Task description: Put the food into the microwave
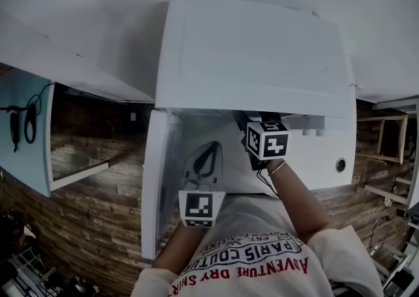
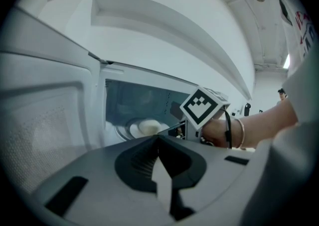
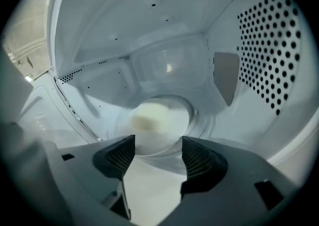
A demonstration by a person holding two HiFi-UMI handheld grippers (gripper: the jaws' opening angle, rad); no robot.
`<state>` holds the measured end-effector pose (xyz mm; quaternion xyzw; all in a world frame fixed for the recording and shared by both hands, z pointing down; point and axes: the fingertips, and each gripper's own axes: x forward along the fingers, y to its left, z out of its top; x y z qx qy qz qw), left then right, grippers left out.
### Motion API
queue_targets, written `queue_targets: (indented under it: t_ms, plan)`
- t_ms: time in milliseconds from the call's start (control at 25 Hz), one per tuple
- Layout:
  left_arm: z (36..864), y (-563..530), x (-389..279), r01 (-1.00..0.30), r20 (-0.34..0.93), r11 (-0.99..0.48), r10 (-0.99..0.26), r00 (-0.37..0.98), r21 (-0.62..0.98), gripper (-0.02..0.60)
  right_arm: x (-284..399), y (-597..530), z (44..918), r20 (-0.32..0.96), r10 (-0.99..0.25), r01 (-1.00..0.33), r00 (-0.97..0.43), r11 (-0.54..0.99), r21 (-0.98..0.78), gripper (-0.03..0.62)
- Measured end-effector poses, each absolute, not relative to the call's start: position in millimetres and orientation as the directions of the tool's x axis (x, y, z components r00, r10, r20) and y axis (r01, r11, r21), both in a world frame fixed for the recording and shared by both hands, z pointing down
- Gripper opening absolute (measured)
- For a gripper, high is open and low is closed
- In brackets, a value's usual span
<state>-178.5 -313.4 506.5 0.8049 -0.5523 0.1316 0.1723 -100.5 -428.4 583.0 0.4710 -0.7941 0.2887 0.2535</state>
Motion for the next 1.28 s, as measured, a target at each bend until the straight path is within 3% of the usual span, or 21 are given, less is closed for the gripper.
queue_targets:
  t_ms: [200,520,560,600,640,680,1280]
  plan:
    - [508,-311,-185,-0.937,0.401,-0.326,-0.847,0.349,0.128,0.006,-96,-434,572,0.649,-0.679,-0.914,-0.345,0.401,-0.066,0.298]
    - [505,-308,-186,-0.937,0.394,-0.325,-0.85,0.349,0.127,0.006,-102,-418,567,0.662,-0.635,-0.897,-0.398,0.422,-0.135,0.296]
    - [504,-307,-186,-0.937,0.393,-0.326,-0.851,0.349,0.126,0.008,-101,-414,566,0.66,-0.638,-0.898,-0.396,0.42,-0.133,0.286]
    - [503,-307,-185,-0.937,0.391,-0.327,-0.851,0.35,0.125,0.006,-98,-412,563,0.652,-0.652,-0.904,-0.387,0.409,-0.128,0.222]
    - [502,-306,-185,-0.937,0.39,-0.328,-0.852,0.35,0.123,0.006,-94,-409,558,0.636,-0.674,-0.912,-0.376,0.393,-0.123,0.095]
    - [501,-306,-184,-0.936,0.388,-0.329,-0.853,0.35,0.123,0.006,-91,-406,552,0.616,-0.694,-0.916,-0.372,0.383,-0.122,0.018]
    - [432,-301,-156,-0.927,0.252,-0.373,-0.895,0.369,0.035,0.008,-70,-331,434,0.285,-0.817,-0.863,-0.501,0.497,-0.092,0.012]
